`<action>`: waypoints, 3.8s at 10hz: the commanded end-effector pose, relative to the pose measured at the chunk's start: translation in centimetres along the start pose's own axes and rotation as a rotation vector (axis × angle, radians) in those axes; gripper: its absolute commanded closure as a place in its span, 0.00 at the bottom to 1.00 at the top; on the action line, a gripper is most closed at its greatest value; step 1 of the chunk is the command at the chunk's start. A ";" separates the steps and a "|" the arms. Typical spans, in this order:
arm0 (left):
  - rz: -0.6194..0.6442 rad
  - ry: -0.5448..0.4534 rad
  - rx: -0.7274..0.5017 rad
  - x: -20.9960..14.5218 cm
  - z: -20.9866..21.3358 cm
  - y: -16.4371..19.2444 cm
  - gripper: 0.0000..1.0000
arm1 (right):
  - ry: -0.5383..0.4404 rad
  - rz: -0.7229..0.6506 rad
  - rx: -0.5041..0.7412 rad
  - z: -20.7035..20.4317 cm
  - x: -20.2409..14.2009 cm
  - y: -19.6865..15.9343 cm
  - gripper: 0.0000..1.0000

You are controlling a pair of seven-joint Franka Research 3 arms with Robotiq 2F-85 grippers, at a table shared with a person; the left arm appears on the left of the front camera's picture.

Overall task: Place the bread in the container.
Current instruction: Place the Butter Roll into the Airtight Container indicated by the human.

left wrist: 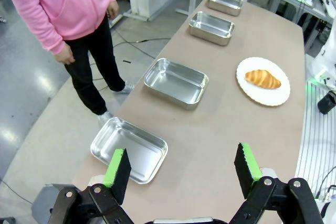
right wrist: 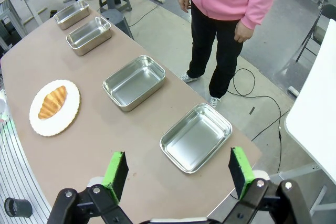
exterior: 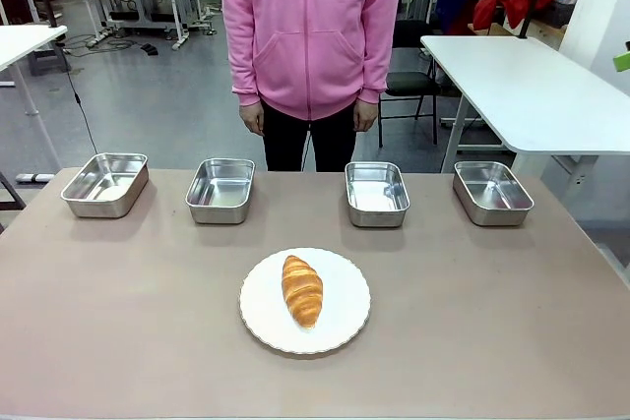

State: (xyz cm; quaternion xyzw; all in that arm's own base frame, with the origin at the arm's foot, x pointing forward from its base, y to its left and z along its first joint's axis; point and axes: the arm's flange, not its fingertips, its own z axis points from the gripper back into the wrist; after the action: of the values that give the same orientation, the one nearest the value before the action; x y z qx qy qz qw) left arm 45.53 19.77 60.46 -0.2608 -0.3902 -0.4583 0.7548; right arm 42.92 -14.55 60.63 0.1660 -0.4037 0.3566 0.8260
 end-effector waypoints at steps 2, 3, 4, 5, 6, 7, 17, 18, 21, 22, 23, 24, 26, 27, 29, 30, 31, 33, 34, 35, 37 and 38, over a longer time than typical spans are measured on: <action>-0.004 -0.002 0.001 0.1 0.1 -0.1 0.00 | -0.002 0.003 -0.001 0.0 0.1 0.1 0.00; -0.004 -0.002 0.001 0.1 0.1 -0.1 0.00 | -0.002 0.003 -0.001 0.0 0.1 0.1 0.00; -0.004 -0.002 0.001 0.1 0.1 -0.1 0.00 | -0.002 0.003 -0.001 0.0 0.1 0.1 0.00; -0.004 -0.002 0.001 0.1 0.1 -0.1 0.00 | -0.002 0.003 -0.001 0.0 0.1 0.1 0.00; -0.004 -0.002 0.001 0.1 0.1 -0.1 0.00 | -0.002 0.003 -0.001 0.0 0.1 0.1 0.00; -0.004 -0.002 0.001 0.1 0.1 -0.1 0.00 | -0.002 0.003 -0.001 0.0 0.1 0.1 0.00; -0.004 -0.002 0.001 0.1 0.1 -0.1 0.00 | -0.002 0.003 -0.001 0.0 0.1 0.1 0.00; -0.004 -0.002 0.001 0.1 0.1 -0.1 0.00 | -0.002 0.003 -0.001 0.0 0.1 0.1 0.00; -0.004 -0.002 0.001 0.1 0.1 -0.1 0.00 | -0.002 0.003 -0.001 0.0 0.1 0.1 0.00; -0.004 -0.002 0.001 0.1 0.1 -0.1 0.00 | -0.002 0.003 -0.001 0.0 0.1 0.1 0.00; -0.004 -0.002 0.001 0.1 0.1 -0.1 0.00 | -0.002 0.003 -0.001 0.0 0.1 0.1 0.00; -0.004 -0.002 0.001 0.1 0.1 -0.1 0.00 | -0.002 0.003 -0.001 0.0 0.1 0.1 0.00; 0.000 0.000 0.000 0.0 0.0 0.0 0.00 | -0.002 0.003 -0.001 0.0 0.1 0.1 0.00; 0.080 0.033 0.016 1.5 -1.9 0.3 0.00 | -0.002 0.003 -0.001 0.0 0.1 0.1 0.00; 0.180 0.099 0.101 6.1 -8.3 -1.0 0.00 | -0.002 0.003 -0.001 0.0 0.1 0.1 0.00; 0.214 0.139 0.109 8.6 -11.7 -2.5 0.00 | -0.002 0.003 -0.001 0.0 0.1 0.1 0.00; 0.275 0.204 0.127 11.0 -15.8 -4.6 0.00 | -0.002 0.003 -0.001 0.0 0.1 0.1 0.00; 0.421 0.276 0.195 13.8 -23.2 -7.5 0.00 | -0.002 0.003 -0.001 0.0 0.1 0.1 0.00; 0.488 0.348 0.197 14.6 -26.9 -9.1 0.00 | -0.002 0.003 -0.001 0.0 0.1 0.1 0.00; 0.536 0.410 0.215 15.0 -30.7 -11.3 0.00 | -0.002 0.003 -0.001 0.0 0.1 0.1 0.00; 0.711 0.517 0.266 14.9 -37.3 -16.4 0.00 | -0.002 0.003 -0.001 0.0 0.1 0.1 0.00; 0.744 0.551 0.259 13.8 -39.7 -18.4 0.00 | -0.002 0.003 -0.001 0.0 0.1 0.1 0.00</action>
State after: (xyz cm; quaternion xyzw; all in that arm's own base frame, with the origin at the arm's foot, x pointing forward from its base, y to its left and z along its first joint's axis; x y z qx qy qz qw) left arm 47.07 -24.24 50.68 -0.1528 -0.1270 -0.1823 0.9630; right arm 42.91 -14.50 60.62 0.1658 -0.4029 0.3569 0.8263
